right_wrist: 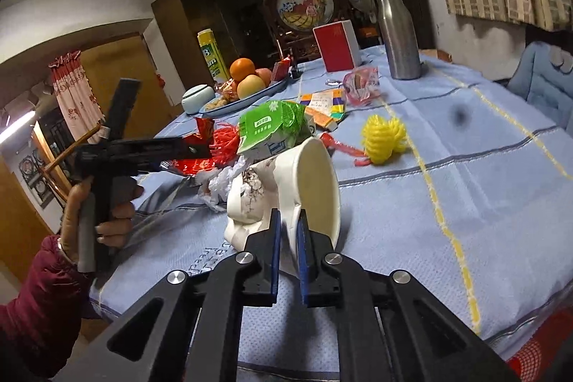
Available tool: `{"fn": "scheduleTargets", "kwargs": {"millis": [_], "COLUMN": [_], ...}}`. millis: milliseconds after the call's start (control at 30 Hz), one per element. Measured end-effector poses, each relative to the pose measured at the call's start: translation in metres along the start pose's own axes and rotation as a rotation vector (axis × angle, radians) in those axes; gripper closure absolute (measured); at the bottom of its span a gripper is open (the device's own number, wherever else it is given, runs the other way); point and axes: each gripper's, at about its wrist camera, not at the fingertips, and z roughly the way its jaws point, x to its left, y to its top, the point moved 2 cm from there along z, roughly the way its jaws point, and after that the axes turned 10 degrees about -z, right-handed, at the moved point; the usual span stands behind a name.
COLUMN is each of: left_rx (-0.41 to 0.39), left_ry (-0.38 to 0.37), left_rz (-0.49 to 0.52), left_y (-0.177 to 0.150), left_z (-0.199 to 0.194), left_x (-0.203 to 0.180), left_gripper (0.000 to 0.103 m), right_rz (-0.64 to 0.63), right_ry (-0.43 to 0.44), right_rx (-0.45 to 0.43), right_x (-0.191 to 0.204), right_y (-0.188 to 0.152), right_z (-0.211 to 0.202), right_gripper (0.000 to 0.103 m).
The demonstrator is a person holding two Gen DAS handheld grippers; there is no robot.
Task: Collect trash
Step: 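Lift the white cup with the right tool while the left tool grasps the red snack bag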
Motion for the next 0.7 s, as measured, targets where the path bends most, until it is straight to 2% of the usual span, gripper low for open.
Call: {"fn": "scheduleTargets", "kwargs": {"millis": [100,200,233,300,400,533,700], "left_rx": [0.020,-0.040,-0.064,-0.128,-0.170,-0.174,-0.182], "left_ry": [-0.015,-0.036,-0.052,-0.103,-0.162,-0.223,-0.245], "left_rz": [-0.007,0.016,0.016,-0.006,-0.032,-0.051,0.037], "left_y": [0.000,0.000,0.000,0.001,-0.003,-0.019,-0.039], "left_z": [0.005,-0.009,-0.016,-0.033,-0.050,-0.067,-0.092], "left_x": [0.004,0.001,0.001,0.005,0.009,0.008,-0.021], "left_gripper": [0.035,0.069,0.071,0.071,0.072,0.072,0.072], "right_rz": [0.001,0.012,0.015,0.026,0.018,0.020,0.036], "right_ry": [0.006,0.007,0.009,0.021,0.008,-0.015,-0.086], "right_rx": [-0.003,-0.028,-0.038,-0.069,-0.097,-0.124,-0.161], "right_x": [0.001,-0.001,-0.002,-0.003,-0.003,-0.006,-0.022], "right_y": [0.000,0.000,0.001,0.005,0.009,0.012,0.012], "right_z": [-0.001,-0.008,-0.011,-0.021,-0.034,-0.050,-0.084], "right_gripper": [0.094,0.097,0.097,0.098,0.098,0.098,0.098]}}
